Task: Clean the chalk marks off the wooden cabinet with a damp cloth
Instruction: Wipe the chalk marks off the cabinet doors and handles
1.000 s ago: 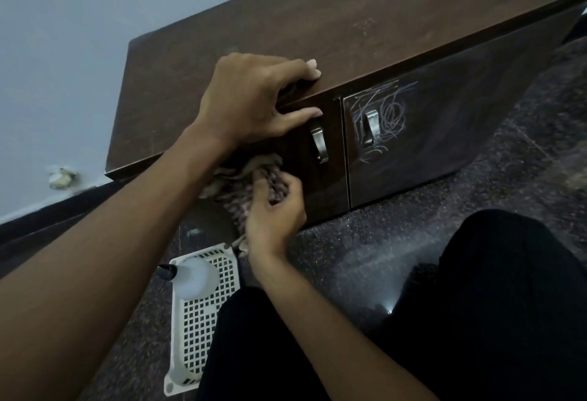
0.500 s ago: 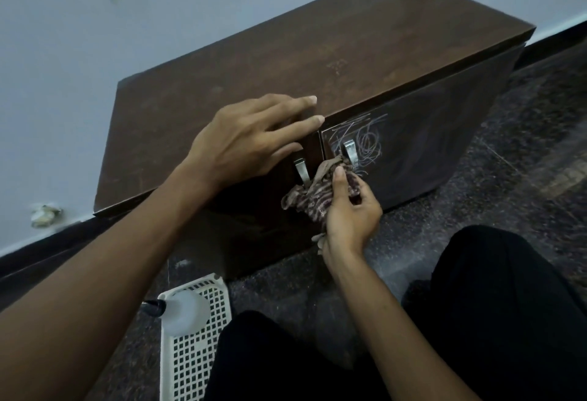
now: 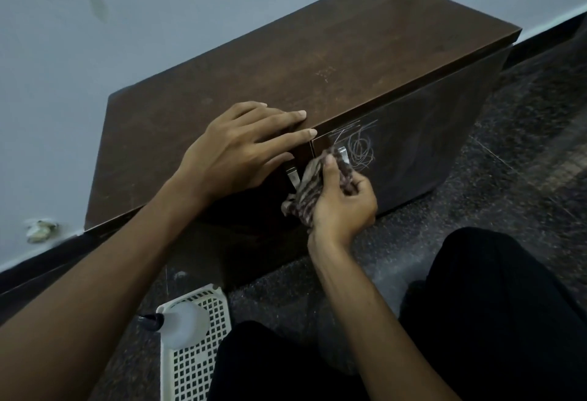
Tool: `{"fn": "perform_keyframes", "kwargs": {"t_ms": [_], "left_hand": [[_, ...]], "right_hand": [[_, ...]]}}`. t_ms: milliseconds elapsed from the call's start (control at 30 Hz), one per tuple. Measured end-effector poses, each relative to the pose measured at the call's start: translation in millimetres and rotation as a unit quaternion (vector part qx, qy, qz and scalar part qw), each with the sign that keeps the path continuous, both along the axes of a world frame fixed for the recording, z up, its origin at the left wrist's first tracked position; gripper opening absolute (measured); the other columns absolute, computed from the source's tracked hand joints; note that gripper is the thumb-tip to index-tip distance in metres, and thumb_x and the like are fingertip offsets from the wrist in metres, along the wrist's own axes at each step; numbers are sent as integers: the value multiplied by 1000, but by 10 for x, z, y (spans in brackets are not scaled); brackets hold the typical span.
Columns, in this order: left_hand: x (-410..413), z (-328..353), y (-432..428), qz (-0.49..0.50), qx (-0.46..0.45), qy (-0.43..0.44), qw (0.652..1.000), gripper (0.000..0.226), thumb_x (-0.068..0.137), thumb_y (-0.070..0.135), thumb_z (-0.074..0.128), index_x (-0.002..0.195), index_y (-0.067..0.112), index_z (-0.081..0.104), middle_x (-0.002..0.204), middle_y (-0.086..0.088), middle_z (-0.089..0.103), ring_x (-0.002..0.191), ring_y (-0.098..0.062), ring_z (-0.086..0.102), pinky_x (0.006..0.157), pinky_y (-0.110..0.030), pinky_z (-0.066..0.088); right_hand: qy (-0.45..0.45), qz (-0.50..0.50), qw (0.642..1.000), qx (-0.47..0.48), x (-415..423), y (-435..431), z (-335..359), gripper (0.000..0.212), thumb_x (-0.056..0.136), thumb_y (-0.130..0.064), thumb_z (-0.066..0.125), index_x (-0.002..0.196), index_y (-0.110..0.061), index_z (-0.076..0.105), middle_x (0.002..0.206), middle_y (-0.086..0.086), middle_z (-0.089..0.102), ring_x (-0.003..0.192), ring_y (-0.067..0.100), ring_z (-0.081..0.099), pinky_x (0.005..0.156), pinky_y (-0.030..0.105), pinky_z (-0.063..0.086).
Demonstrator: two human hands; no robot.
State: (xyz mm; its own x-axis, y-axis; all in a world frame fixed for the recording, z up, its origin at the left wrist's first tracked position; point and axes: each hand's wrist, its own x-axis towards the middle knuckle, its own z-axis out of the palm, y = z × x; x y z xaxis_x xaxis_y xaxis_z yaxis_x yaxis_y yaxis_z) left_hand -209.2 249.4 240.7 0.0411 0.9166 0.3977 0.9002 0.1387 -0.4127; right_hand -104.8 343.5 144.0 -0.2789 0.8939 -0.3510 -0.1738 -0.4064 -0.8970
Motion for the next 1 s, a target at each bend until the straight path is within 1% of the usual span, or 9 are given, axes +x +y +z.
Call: {"fn": "perform_keyframes", "kwargs": {"t_ms": [100,167,400,533,633,767,833,900,1000], "left_hand": [[7,-7,5,-2,6,-1,1000,32,101,26,60,132,20,65,138,-4,62,116,-21,66,98,-43,51],[11,-11,4,-2,6,1,1000,32,101,26,60,132,20,65,137,-4,62,116,-21,66,98,-43,51],[2,-14,-2,-1,7,3,1000,33,102,28,59,134,21,64,138,-4,62,115,-22,67,99,-43,50],[7,12,6,-2,9,11,1000,33,101,28,60,133,21,64,136,-4,64,113,-22,67,98,-43,50],[45,22,-3,18,12,38,999,34,102,33,58,133,21,64,134,-4,65,111,-22,68,97,-43,51],[111,56,-15,58,51,94,993,42,100,46,58,128,16,67,131,-4,67,105,-23,69,91,-40,52],[200,-9,-36,98,104,109,984,44,98,48,60,127,16,68,131,-3,67,103,-24,68,89,-40,50],[464,-240,-68,166,235,40,957,38,95,40,67,123,13,70,127,-6,68,103,-27,65,87,-40,47],[1125,-834,-123,248,404,-172,864,24,90,21,75,110,8,73,110,-11,65,99,-24,60,83,-37,48]], "right_hand": [[-8,2,993,-117,29,-25,-216,26,83,-33,80,97,-16,66,93,5,73,79,12,72,72,32,62],[-3,-1,988,-155,28,-35,-277,26,84,-31,79,98,-14,65,95,8,73,81,14,72,72,31,61],[59,40,987,-147,68,-29,-256,24,84,-27,79,98,-12,66,93,9,75,85,20,75,79,40,62],[102,88,972,-193,199,65,-200,32,85,-21,78,108,-2,66,97,14,76,90,25,75,82,44,62],[108,132,962,-214,276,120,-200,34,85,-23,78,109,-1,68,98,15,76,92,28,75,85,50,60],[111,162,962,-189,356,166,-265,37,83,-24,80,109,-2,67,99,15,76,96,30,74,89,53,58],[103,183,965,-154,415,188,-287,35,83,-22,81,107,-3,67,97,13,77,96,29,74,89,49,59],[93,218,966,-108,490,240,-266,29,84,-20,80,104,-3,67,93,13,77,93,29,74,86,43,60],[50,298,953,-19,597,338,-173,29,83,-24,81,101,-6,68,90,9,77,87,26,75,78,40,61]]}}
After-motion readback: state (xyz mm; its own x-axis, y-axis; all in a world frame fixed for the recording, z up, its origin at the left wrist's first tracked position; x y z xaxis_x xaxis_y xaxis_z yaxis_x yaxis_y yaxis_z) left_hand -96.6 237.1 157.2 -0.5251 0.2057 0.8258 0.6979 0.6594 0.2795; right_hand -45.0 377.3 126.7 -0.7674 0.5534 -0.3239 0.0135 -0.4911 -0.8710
